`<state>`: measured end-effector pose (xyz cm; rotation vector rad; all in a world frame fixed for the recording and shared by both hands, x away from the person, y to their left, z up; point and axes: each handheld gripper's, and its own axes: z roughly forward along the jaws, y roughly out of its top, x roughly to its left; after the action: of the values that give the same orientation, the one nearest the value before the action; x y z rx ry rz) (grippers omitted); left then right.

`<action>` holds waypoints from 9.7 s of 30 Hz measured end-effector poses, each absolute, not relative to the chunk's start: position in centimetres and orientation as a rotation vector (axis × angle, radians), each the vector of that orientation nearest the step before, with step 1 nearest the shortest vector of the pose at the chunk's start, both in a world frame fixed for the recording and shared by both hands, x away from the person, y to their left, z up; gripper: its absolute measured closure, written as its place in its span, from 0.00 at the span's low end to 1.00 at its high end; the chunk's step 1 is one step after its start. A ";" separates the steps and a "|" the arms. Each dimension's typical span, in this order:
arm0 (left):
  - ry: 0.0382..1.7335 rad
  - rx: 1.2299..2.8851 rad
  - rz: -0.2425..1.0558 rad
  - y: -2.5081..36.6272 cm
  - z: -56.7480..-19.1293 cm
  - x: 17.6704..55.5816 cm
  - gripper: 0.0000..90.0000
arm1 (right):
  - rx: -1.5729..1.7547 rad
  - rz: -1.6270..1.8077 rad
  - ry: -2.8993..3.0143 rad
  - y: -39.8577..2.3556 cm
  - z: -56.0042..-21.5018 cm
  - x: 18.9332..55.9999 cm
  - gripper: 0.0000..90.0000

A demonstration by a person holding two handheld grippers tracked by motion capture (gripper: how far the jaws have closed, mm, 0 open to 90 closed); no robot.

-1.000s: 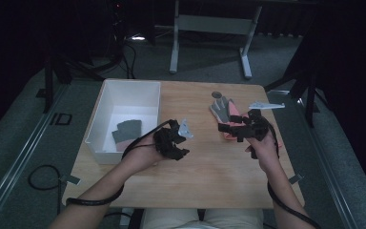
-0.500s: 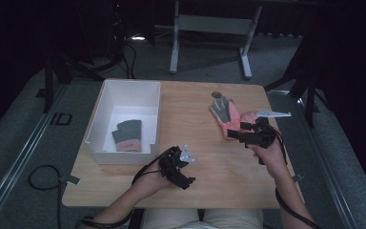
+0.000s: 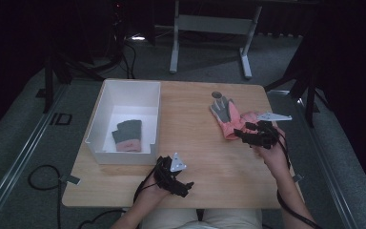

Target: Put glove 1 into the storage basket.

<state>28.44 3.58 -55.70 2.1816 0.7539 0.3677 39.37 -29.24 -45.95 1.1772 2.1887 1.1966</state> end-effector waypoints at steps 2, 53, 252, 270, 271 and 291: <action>0.754 2.165 0.381 3.8 -55.9 28.2 0.00 | 1.179 1.154 2.185 -29.3 -46.0 39.9 0.48; 0.749 2.084 0.414 4.5 -56.5 26.8 0.00 | 1.383 1.041 2.110 -24.3 -42.7 42.5 0.99; 0.686 2.111 0.405 3.9 -56.9 26.6 0.00 | 1.345 0.858 1.987 -22.7 -42.0 33.6 0.97; 0.683 2.112 0.393 4.0 -56.9 26.6 0.00 | 1.365 0.766 2.099 -15.3 -47.5 35.3 0.97; 0.683 2.112 0.393 4.0 -56.9 26.6 0.00 | 1.365 0.766 2.099 -15.3 -47.5 35.3 0.97; 0.695 2.098 0.390 4.0 -56.7 26.7 0.00 | 1.297 0.843 2.248 -19.7 -49.5 35.6 0.91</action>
<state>26.74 4.01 -56.74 2.0980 0.6955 0.3900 35.57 -19.68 -49.47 1.2969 2.2477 0.8430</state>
